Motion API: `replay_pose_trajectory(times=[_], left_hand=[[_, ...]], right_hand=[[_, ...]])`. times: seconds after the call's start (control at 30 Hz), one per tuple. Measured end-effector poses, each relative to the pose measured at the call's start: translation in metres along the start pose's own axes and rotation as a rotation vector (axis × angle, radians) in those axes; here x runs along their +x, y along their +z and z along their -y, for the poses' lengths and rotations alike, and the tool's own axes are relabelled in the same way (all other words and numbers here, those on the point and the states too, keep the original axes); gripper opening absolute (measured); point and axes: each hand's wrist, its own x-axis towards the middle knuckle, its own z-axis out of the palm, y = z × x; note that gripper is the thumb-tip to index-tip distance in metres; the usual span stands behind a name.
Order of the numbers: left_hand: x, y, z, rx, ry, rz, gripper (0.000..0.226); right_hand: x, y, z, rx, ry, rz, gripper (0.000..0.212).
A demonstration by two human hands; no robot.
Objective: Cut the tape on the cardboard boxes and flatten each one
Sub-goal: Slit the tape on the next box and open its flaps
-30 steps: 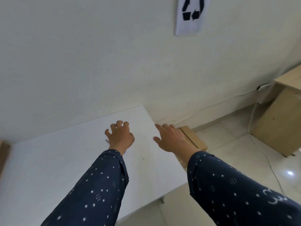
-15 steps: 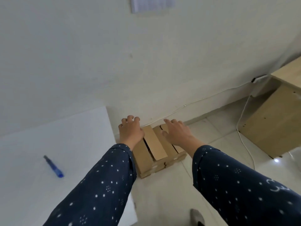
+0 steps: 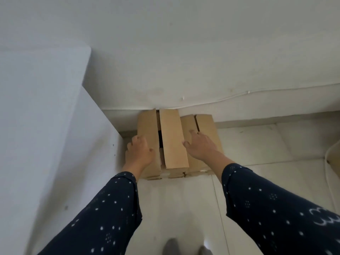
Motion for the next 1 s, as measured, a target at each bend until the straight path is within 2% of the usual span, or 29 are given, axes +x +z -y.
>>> replay_pose_trajectory(times=[0.17, 0.27, 0.37, 0.47, 0.67, 1.0], left_hand=[[0.064, 0.101, 0.046, -0.165, -0.163, -0.043, 0.081], [0.088, 0.142, 0.068, -0.438, -0.299, -0.048, 0.093], [0.098, 0.163, 0.077, -0.610, -0.404, -0.038, 0.091], [0.092, 0.166, 0.072, -0.619, -0.420, -0.106, 0.089], [0.038, 0.109, 0.036, -0.591, -0.409, -0.169, 0.088], [-0.114, -0.103, -0.067, -0.629, -0.263, -0.151, 0.088]], right_hand=[[0.082, 0.099, -0.040, 0.180, 0.074, 0.039, 0.075], [0.115, 0.143, -0.056, 0.418, 0.148, 0.044, 0.084], [0.132, 0.171, -0.063, 0.702, 0.206, 0.049, 0.076], [0.127, 0.179, -0.057, 0.880, 0.215, 0.025, 0.061], [0.074, 0.121, -0.033, 0.928, 0.228, -0.018, 0.065], [-0.105, -0.085, 0.019, 0.835, 0.219, -0.145, 0.067]])
